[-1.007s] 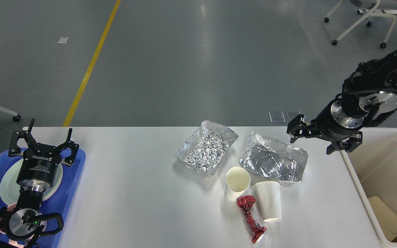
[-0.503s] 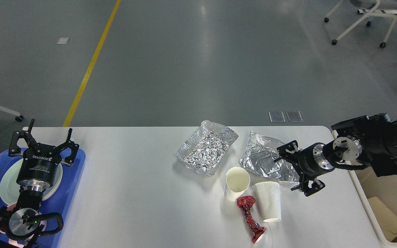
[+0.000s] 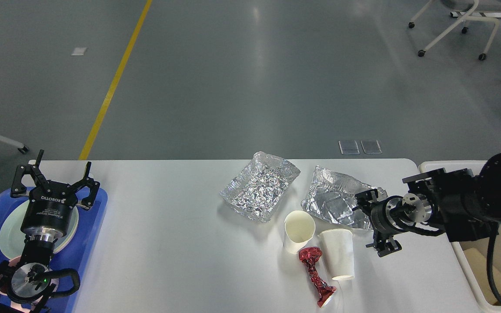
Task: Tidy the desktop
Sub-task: 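Grasp the edge of the foil tray with the right gripper, then lift the foil tray and carry it over the white bin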
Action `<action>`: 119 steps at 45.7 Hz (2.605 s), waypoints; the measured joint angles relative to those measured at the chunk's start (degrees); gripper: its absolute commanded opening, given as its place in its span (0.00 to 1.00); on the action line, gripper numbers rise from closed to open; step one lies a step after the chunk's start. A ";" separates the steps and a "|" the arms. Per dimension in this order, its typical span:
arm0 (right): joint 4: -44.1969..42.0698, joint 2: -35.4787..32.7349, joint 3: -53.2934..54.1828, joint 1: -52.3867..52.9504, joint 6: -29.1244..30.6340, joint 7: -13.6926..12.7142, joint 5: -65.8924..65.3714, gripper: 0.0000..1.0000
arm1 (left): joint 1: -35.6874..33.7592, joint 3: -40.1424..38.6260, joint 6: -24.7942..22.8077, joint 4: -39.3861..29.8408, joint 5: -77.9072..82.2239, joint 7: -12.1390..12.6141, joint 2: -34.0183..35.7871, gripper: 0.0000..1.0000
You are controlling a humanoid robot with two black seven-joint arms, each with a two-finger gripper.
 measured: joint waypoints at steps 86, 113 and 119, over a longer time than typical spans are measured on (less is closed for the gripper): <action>7.11 -6.28 4.05 8.95 -8.93 -0.57 -6.16 0.00 | 0.00 0.00 0.00 0.00 0.02 0.00 0.00 0.96; 37.41 -17.34 -7.59 44.35 9.02 -1.11 -52.12 0.00 | 0.00 0.00 0.00 0.00 0.00 0.00 0.00 0.96; 43.14 -18.13 -7.67 49.74 13.13 0.19 -60.50 0.00 | 0.00 0.00 0.00 0.00 0.00 0.00 0.00 0.96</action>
